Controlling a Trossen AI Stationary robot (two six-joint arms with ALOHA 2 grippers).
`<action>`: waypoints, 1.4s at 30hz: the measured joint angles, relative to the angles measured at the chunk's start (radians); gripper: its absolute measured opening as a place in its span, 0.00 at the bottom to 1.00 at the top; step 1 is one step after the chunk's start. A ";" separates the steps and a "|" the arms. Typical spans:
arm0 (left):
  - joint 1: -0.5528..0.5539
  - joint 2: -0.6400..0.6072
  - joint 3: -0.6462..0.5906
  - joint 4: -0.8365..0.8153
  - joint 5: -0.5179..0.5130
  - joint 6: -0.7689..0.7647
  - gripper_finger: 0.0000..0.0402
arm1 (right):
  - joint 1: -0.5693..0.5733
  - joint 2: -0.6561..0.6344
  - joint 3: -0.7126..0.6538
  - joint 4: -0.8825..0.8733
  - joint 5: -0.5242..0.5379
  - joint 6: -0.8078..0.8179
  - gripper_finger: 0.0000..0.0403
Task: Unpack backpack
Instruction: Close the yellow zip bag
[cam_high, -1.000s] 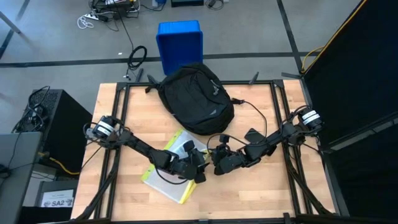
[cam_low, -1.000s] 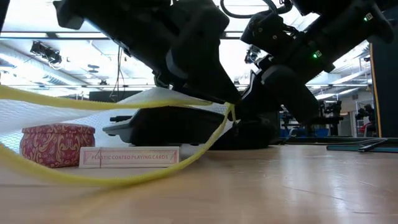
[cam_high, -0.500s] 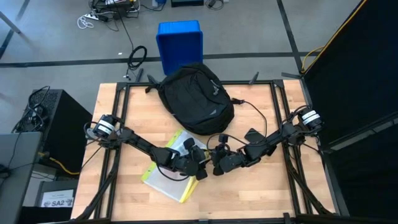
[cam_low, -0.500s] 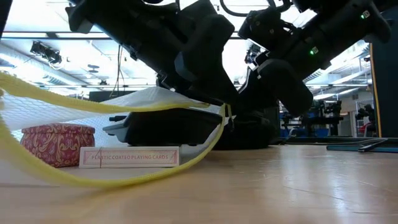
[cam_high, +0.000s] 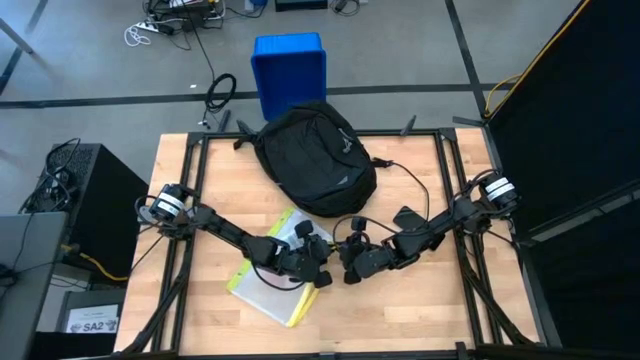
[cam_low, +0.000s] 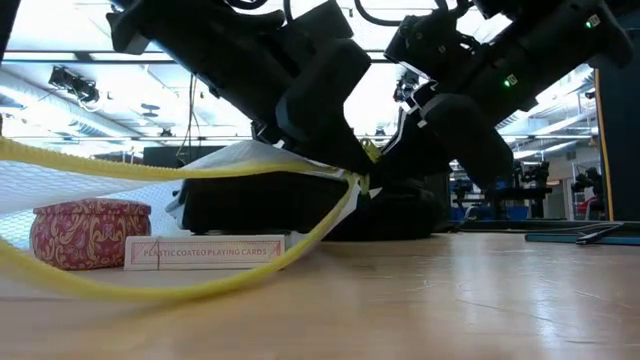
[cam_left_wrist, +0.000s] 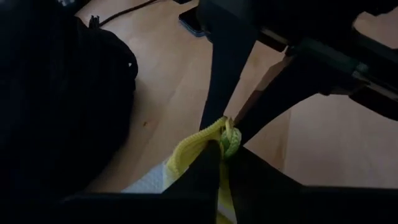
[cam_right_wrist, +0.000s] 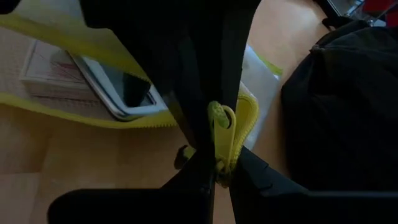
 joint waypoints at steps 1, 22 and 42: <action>0.000 0.000 0.003 -0.001 0.015 0.004 0.00 | 0.000 0.000 0.000 -0.012 0.000 0.001 0.00; -0.003 -0.005 0.113 -0.124 0.205 0.061 0.00 | -0.035 -0.002 0.001 -0.125 0.010 0.056 0.00; -0.009 -0.005 0.113 -0.207 0.310 0.072 0.00 | -0.013 0.000 0.000 -0.132 0.012 -0.076 0.12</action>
